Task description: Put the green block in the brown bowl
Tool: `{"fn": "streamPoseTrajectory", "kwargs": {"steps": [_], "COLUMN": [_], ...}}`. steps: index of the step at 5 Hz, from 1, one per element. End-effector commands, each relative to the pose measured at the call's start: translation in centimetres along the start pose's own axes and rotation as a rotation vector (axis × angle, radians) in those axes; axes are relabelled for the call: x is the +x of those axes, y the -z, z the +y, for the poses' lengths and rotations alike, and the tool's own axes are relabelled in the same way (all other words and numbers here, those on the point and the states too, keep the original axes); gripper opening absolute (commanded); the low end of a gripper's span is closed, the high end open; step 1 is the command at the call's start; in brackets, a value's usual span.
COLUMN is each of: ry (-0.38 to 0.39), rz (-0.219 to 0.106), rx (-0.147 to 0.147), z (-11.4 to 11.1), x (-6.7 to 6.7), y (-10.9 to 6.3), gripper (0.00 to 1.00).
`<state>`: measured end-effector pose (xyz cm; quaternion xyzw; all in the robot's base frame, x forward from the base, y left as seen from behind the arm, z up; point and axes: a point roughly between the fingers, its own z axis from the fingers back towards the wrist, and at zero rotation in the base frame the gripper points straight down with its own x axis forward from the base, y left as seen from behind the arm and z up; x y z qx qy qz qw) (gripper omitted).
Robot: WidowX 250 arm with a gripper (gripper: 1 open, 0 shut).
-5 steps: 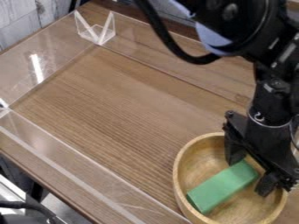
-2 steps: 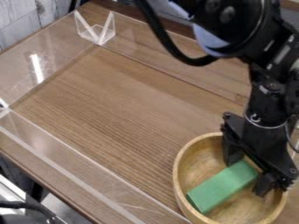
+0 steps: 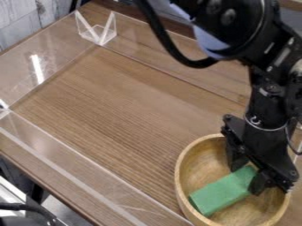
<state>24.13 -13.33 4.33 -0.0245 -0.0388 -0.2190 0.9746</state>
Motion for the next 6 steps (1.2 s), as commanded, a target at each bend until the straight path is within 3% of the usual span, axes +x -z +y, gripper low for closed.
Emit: {"fn": "streamPoseTrajectory", "kwargs": {"steps": [1, 6], "ry": [-0.016, -0.098], "rz": [-0.025, 0.022], "rx": [-0.008, -0.002], "z": [0.1, -0.3], "x": [0.4, -0.1], "y": [-0.9, -3.2], "gripper": [0.00, 0.00]}}
